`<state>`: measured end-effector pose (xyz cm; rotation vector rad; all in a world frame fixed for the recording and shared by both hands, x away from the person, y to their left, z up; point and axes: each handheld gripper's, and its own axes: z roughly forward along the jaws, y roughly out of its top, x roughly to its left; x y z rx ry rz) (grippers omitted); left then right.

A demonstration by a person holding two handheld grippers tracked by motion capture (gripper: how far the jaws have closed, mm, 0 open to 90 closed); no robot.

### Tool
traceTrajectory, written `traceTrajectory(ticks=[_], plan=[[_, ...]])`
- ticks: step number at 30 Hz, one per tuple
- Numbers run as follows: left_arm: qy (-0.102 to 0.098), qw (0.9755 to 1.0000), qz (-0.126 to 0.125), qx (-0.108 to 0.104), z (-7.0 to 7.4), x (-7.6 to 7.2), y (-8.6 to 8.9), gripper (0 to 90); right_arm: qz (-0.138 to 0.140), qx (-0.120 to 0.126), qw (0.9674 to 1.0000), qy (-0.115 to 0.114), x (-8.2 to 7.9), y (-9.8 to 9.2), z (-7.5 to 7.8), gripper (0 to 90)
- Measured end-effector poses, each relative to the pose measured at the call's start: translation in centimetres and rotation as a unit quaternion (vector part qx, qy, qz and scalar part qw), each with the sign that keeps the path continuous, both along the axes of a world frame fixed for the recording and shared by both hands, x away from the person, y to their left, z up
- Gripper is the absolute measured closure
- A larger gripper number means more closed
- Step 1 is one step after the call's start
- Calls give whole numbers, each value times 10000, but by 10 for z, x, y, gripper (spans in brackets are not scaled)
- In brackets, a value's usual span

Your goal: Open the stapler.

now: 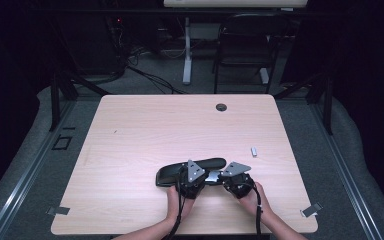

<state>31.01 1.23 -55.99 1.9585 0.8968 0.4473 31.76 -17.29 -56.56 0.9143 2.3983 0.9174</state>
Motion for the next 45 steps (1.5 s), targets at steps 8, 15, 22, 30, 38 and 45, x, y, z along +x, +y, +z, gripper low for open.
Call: traceTrajectory(ticks=[8,15,22,30,38,45], plan=[[-45,10000,-8,-52,2,0,2,900,16,-7,10000,-8,0,0,0,900],[-77,9999,-17,-148,6,0,4,900,22,-25,10000,-43,0,1,0,900],[-124,9996,-30,-235,14,0,6,900,18,-20,10000,-42,0,1,0,900],[-154,9995,-64,-278,18,0,9,900,21,-37,10000,-39,0,1,0,900],[-233,9992,-38,-323,20,-1,10,900,8,-35,10000,-16,0,1,0,900],[-283,9989,-25,-377,26,-1,13,900,11,-34,10000,-30,1,1,0,900]])
